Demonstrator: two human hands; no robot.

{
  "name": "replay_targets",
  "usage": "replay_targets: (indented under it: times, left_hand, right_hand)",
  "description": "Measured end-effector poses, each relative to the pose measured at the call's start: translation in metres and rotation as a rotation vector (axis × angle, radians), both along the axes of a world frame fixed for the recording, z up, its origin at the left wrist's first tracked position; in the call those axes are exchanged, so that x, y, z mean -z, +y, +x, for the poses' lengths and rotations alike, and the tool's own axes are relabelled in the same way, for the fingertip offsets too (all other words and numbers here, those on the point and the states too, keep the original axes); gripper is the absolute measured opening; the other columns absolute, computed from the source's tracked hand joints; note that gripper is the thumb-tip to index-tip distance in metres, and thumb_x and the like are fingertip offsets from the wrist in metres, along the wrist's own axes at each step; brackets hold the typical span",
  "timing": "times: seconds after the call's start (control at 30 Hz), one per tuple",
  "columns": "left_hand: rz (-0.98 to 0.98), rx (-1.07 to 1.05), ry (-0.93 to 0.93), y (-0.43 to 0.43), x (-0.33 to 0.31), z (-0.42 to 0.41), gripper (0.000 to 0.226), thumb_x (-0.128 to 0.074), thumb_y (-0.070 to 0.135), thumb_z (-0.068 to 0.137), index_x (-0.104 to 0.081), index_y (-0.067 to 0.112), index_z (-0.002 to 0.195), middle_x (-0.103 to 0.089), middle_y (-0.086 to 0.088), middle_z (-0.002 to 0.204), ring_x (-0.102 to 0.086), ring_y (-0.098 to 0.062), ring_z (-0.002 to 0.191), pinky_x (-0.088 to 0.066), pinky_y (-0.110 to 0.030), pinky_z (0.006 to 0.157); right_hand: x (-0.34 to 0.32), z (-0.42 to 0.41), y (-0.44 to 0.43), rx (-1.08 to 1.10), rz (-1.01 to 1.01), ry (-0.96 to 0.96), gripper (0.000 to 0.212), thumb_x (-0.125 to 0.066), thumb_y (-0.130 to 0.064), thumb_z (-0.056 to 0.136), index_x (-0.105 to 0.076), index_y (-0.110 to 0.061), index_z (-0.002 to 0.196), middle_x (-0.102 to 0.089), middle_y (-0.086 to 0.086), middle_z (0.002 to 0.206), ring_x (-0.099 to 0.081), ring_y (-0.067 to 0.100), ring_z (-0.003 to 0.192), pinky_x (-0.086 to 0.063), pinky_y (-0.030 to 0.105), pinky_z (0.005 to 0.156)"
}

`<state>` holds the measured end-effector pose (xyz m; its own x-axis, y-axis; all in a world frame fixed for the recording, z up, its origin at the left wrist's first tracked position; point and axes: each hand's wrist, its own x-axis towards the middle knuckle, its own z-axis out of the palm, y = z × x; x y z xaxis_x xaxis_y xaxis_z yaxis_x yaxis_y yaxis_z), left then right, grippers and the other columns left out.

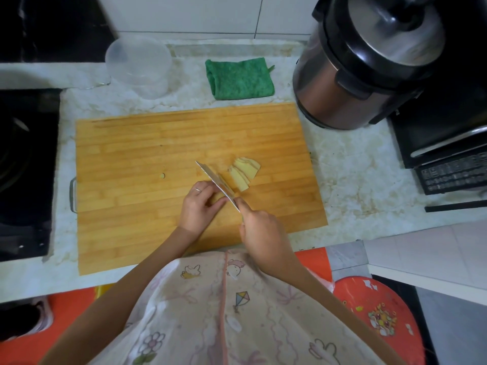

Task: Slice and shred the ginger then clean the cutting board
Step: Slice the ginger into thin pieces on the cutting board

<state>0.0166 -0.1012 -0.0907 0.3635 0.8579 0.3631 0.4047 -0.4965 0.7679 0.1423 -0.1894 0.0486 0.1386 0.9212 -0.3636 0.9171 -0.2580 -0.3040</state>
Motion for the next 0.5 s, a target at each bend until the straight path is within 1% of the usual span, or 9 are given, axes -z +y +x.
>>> replay_targets:
  times: [0.2,0.33,0.5]
  left_hand:
    - [-0.003,0.006,-0.001,0.0005,0.0019,-0.0002,0.041,-0.059,0.037,0.091,-0.068,-0.002,0.086,-0.065,-0.014,0.087,-0.055,-0.018,0.090,-0.035,-0.006,0.089]
    - [0.009,-0.003,-0.006,0.0011,0.0026,0.0000,0.040,-0.059,0.039,0.091,-0.068,0.000,0.087,-0.066,-0.013,0.088,-0.057,-0.017,0.090,-0.036,-0.007,0.089]
    - [0.007,-0.017,0.011,0.0005,0.0027,-0.0002,0.041,-0.061,0.040,0.090,-0.071,0.000,0.087,-0.068,-0.011,0.091,-0.058,-0.014,0.088,-0.037,-0.005,0.086]
  right_hand:
    - [0.0003,-0.0011,0.0007,-0.004,-0.024,-0.029,0.057,-0.041,-0.009,0.096,-0.022,-0.025,0.148,-0.066,0.009,0.090,-0.064,0.026,0.084,-0.037,0.030,0.059]
    - [0.0008,-0.0010,0.0007,-0.001,-0.028,-0.024,0.057,-0.040,-0.010,0.096,-0.022,-0.025,0.148,-0.066,0.010,0.093,-0.064,0.028,0.087,-0.037,0.031,0.061]
    - [0.0011,0.0003,0.0010,0.003,-0.045,0.014,0.056,-0.040,-0.012,0.096,-0.023,-0.025,0.148,-0.064,0.011,0.088,-0.063,0.028,0.083,-0.038,0.032,0.061]
